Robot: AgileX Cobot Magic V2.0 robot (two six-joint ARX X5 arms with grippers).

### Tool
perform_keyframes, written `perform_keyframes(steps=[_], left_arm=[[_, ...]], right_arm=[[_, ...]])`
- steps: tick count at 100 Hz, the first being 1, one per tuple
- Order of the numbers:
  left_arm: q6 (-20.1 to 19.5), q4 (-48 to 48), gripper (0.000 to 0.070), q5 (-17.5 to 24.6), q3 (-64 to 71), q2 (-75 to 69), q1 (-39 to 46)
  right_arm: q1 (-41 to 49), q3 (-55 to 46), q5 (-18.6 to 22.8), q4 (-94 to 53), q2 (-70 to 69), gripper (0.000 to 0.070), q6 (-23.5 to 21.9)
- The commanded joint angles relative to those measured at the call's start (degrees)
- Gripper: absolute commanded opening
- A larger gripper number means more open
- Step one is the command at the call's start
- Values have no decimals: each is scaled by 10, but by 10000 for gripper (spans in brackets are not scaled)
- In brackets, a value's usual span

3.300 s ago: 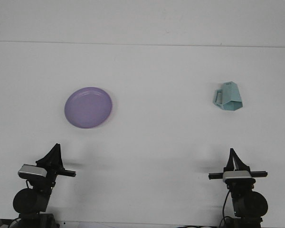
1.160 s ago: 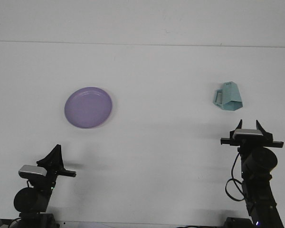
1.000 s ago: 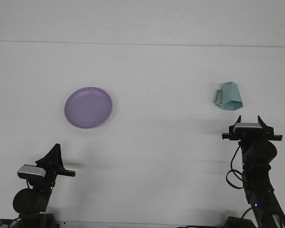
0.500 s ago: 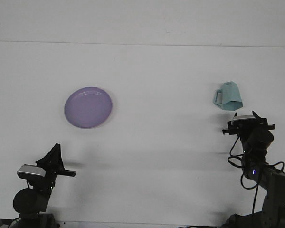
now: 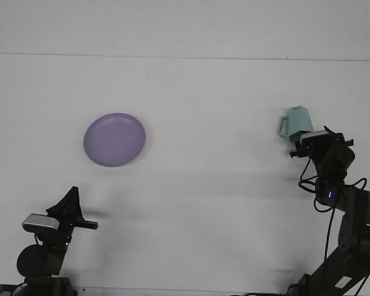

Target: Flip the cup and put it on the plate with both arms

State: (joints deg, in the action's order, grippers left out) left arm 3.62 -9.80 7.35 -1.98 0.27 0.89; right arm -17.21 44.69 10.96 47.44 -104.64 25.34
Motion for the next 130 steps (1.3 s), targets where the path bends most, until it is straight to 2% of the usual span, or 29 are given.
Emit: perform_keyframes(steps=[1,33,41,46,58,62,76,90,105,115,130], left_arm=[[0,-6,12,1,12,0,0],[1,-6,12,1,12,0,0],[1,-5,12,1,12,0,0],[1,-5,12,1,12,0,0],[1,-5,12,1,12,0,0],[1,-5,12,1,12,0,0],[1,-5,12,1,12,0,0],[1,-6,12,1,12,0,0],[1,-6,12,1,12,0,0],[1,-6,12,1,12,0,0],[2,-6,12,1,11,0,0]], right_arm=[[-3,22,8,5,-28,420,12],[-5,69,34,5,-77,418,31],[-7,76,47,3,-82,388,32],[-9,78,53,4,-88,317,32],[-9,79,56,5,-88,57,32],[-9,80,57,7,-88,6,32],[-9,84,57,12,-88,5,18],[-9,84,58,28,-76,5,-36],[-7,84,65,-28,-26,5,-86],[-2,84,70,-82,23,5,-128],[12,85,68,-218,120,5,-215]])
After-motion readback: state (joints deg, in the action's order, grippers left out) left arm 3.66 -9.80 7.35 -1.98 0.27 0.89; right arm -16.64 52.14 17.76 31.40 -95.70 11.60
